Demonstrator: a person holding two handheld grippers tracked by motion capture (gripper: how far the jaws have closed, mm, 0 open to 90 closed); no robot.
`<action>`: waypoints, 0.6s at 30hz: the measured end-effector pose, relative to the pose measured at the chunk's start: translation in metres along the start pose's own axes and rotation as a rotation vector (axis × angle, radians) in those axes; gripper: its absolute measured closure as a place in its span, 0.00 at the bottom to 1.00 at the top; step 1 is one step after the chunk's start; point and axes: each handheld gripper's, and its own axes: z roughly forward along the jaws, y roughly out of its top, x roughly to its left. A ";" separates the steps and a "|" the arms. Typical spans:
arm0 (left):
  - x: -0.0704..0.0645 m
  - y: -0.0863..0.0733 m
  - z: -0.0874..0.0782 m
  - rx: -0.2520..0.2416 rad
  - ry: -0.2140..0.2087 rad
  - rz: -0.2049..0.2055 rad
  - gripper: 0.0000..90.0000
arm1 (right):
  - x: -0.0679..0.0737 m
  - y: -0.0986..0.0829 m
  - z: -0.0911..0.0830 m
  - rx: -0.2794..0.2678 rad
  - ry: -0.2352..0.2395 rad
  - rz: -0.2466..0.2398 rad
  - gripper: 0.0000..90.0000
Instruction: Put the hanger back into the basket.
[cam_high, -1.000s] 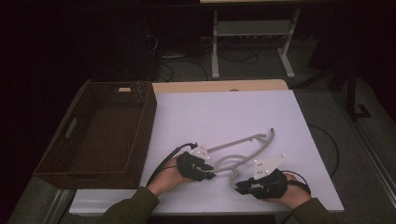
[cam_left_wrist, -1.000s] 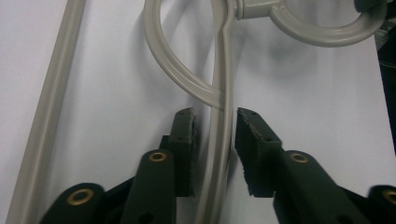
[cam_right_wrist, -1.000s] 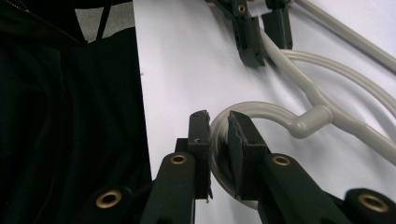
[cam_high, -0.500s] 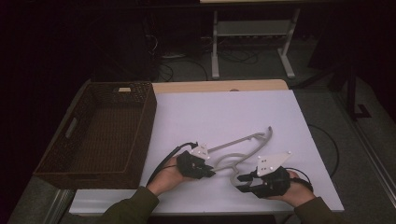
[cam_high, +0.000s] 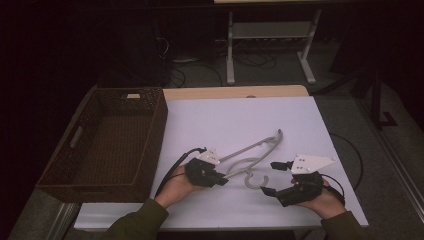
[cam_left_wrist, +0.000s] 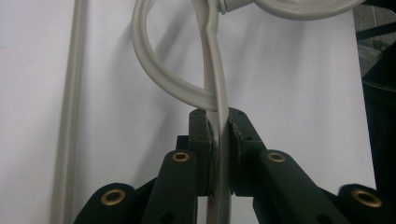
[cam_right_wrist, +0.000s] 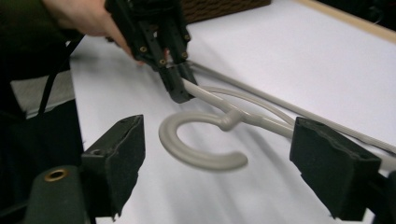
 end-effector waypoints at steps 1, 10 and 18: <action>0.001 0.000 -0.001 -0.004 0.003 -0.007 0.91 | 0.000 0.000 -0.002 -0.007 -0.008 0.002 0.18; 0.005 0.012 -0.024 -0.046 0.032 -0.054 0.91 | -0.004 -0.011 -0.008 -0.014 -0.067 0.043 0.15; 0.009 0.029 -0.051 -0.092 0.055 -0.087 0.91 | -0.012 -0.020 -0.012 -0.027 -0.142 0.076 0.15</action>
